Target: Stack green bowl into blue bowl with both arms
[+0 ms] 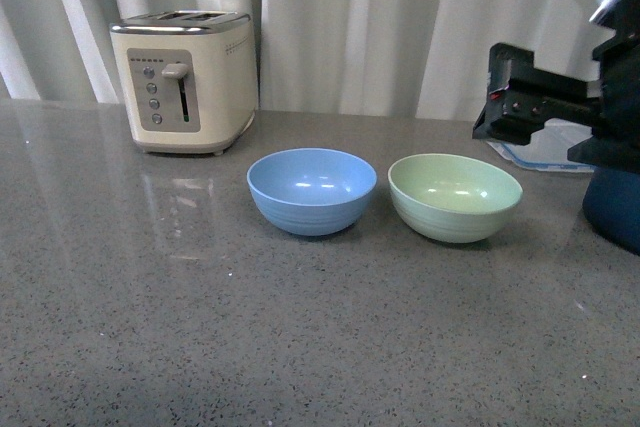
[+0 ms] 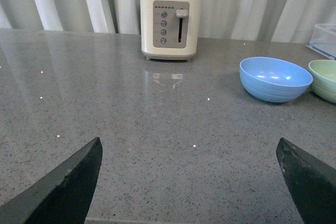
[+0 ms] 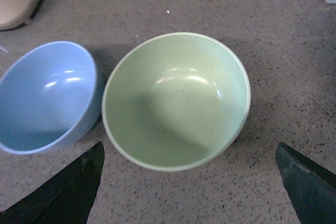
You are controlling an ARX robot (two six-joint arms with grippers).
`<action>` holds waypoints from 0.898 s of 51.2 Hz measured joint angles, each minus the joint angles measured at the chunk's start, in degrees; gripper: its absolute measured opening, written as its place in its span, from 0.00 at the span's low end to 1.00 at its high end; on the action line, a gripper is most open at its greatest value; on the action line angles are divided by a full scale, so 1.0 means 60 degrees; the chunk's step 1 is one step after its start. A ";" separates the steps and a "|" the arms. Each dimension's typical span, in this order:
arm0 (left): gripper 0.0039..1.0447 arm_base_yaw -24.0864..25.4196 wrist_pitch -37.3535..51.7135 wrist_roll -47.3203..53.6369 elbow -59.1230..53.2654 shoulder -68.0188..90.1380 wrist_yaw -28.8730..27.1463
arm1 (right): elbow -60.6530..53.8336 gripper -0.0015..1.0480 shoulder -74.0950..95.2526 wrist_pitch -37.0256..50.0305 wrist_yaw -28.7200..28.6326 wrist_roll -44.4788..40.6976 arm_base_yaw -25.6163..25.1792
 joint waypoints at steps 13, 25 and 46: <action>0.94 0.0000 0.0000 0.0000 0.0000 0.0000 0.0000 | 0.1694 0.90 0.1909 -0.0335 0.0586 0.0255 -0.0353; 0.94 0.0000 0.0000 0.0000 0.0000 0.0000 0.0000 | 0.2452 0.90 0.2696 -0.0539 0.0892 0.0357 -0.0623; 0.94 0.0000 0.0000 0.0000 0.0000 0.0000 0.0000 | 0.2714 0.45 0.3464 -0.0765 0.0969 0.0361 -0.0805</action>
